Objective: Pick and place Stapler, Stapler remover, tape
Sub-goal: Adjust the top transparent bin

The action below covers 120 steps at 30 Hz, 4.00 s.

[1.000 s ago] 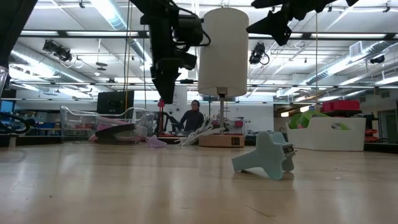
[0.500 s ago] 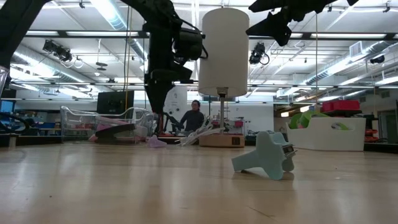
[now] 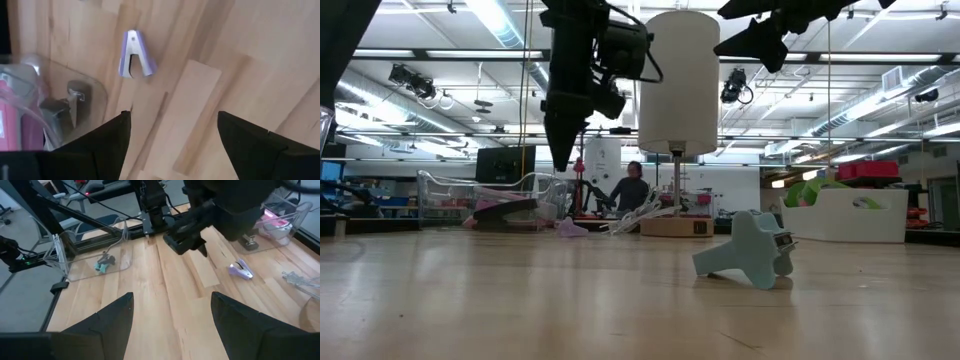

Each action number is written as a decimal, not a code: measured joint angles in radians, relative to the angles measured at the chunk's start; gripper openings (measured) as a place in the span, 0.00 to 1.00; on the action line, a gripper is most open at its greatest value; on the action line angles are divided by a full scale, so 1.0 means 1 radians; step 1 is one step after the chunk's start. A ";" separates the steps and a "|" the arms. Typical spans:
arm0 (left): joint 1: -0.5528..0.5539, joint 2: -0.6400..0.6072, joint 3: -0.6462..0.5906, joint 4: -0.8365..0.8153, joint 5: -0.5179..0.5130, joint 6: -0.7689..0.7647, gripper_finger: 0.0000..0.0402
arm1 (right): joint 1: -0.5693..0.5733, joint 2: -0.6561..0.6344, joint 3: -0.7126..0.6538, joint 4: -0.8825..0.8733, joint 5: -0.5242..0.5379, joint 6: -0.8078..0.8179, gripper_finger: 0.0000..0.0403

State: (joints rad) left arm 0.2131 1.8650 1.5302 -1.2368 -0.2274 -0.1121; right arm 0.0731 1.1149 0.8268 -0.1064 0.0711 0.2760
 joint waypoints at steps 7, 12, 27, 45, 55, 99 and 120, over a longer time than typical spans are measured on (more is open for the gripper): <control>-0.022 -0.067 -0.079 0.115 -0.035 -0.043 0.75 | 0.000 0.000 0.000 0.008 0.000 0.000 0.65; -0.030 -0.137 -0.211 0.227 -0.044 -0.093 0.75 | 0.000 0.000 0.000 0.019 0.000 0.000 0.65; -0.057 -0.232 -0.537 0.665 -0.179 -0.079 0.75 | 0.000 0.000 0.000 0.026 0.000 -0.007 0.65; -0.051 -0.275 -0.640 0.901 -0.121 0.079 0.73 | 0.000 0.000 0.000 0.047 0.000 -0.042 0.65; 0.125 -0.265 -0.640 0.939 0.063 0.185 0.73 | 0.000 0.000 0.000 0.060 -0.004 -0.053 0.65; -0.016 -0.184 -0.405 0.482 -0.005 0.052 0.72 | 0.000 0.000 0.000 0.061 -0.008 -0.060 0.65; 0.194 -0.185 -0.458 0.482 0.023 0.080 0.02 | 0.000 0.000 0.000 0.060 -0.008 -0.056 0.65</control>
State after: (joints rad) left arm 0.4069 1.6802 1.0725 -0.7546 -0.2043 -0.0319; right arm 0.0731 1.1149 0.8268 -0.0463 0.0635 0.2203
